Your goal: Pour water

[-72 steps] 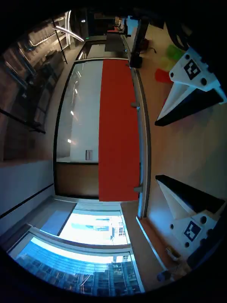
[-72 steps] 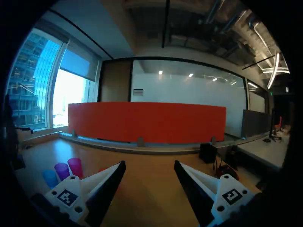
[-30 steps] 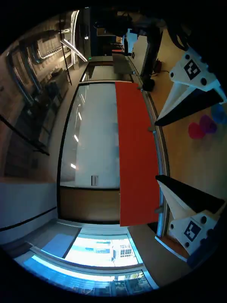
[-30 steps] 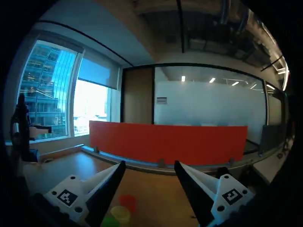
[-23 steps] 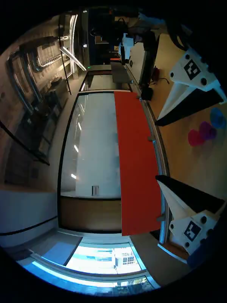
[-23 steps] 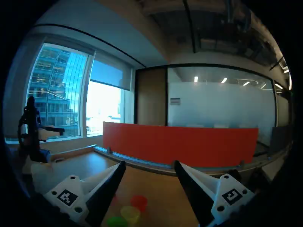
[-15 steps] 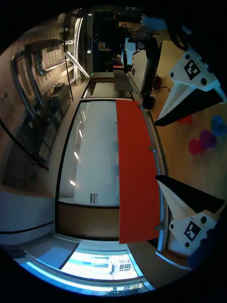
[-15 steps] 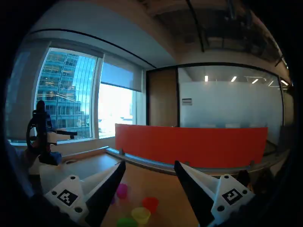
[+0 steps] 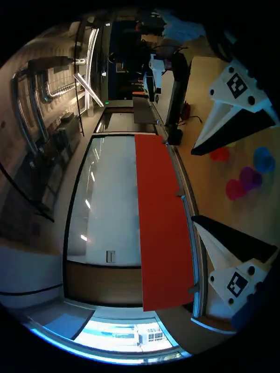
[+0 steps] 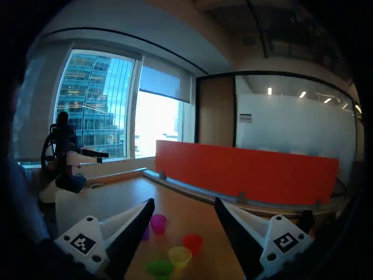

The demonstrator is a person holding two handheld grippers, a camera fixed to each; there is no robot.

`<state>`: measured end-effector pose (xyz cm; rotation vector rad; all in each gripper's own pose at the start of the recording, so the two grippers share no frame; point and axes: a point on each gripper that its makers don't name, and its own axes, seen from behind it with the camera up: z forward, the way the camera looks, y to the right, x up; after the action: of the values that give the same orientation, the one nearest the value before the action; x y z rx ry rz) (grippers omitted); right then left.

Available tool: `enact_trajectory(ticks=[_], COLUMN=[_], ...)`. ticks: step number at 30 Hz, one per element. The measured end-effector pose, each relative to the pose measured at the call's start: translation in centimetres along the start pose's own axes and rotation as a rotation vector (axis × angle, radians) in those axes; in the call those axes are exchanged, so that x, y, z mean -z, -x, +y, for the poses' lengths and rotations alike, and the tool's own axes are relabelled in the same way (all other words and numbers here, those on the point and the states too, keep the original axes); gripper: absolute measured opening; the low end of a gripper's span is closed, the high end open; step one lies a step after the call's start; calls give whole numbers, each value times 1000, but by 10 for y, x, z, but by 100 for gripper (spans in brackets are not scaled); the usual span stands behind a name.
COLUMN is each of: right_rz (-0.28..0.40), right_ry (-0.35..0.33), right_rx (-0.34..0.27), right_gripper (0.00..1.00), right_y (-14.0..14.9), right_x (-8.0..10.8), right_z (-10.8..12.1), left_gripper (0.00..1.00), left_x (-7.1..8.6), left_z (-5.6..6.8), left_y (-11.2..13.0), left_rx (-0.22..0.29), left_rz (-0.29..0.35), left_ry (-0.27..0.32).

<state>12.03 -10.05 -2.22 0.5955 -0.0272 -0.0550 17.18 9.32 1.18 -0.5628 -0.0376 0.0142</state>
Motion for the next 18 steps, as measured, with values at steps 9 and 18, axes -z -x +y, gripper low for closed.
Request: enact_trajectory(ticks=[9,18], right_rz=[-50,-112], right_ry=[-44,-95], right_rx=[18,38], right_gripper=[99,99], right_y=[23,59], right_x=[-2,-1], right_z=[-7,-16], left_gripper=[96,96], left_x=[-1,-4], left_z=[6,17], left_y=[21,48], left_rx=[-19,-40], left_rz=[-28,-73], left_ry=[37,73])
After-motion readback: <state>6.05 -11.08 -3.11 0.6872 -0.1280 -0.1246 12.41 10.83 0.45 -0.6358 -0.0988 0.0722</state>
